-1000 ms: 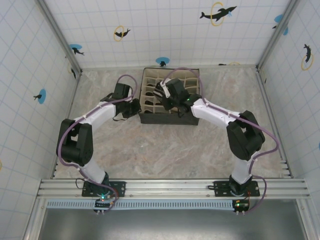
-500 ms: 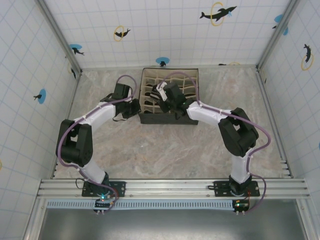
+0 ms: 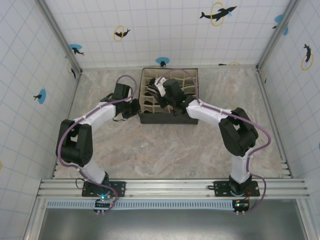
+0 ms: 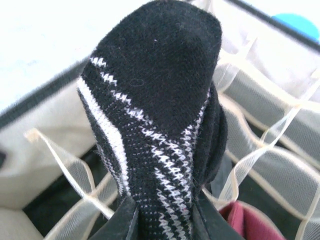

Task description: Roll the socks

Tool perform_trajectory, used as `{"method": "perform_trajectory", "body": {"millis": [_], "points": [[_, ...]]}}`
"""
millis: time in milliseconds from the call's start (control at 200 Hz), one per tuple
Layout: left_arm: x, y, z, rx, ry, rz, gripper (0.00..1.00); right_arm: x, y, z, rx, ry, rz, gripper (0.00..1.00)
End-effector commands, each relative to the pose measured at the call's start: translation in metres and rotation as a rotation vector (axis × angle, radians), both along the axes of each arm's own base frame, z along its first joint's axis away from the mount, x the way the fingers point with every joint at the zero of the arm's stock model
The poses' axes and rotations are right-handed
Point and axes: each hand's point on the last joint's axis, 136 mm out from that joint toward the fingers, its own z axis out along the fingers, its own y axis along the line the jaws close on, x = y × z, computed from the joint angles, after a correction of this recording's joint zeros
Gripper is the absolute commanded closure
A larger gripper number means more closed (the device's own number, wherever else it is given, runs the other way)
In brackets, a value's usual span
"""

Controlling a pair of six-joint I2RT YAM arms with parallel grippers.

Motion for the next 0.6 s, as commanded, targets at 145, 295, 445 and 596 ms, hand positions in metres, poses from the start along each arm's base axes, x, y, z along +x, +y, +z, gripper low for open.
{"method": "perform_trajectory", "body": {"millis": [145,295,445,596], "points": [[-0.009,0.003,-0.003,0.014,0.033,0.018,1.00,0.011,0.009,-0.013,-0.009,-0.019,-0.003,1.00],[-0.010,0.003,-0.005,0.012,0.044,0.023,1.00,-0.004,-0.005,-0.031,-0.040,-0.002,0.003,1.00],[-0.008,0.003,-0.005,0.012,0.047,0.027,1.00,-0.020,-0.022,-0.049,-0.085,0.018,-0.002,1.00],[-0.009,0.008,-0.009,0.036,0.064,0.060,1.00,-0.034,-0.034,-0.057,-0.121,0.019,-0.001,1.00]]}}
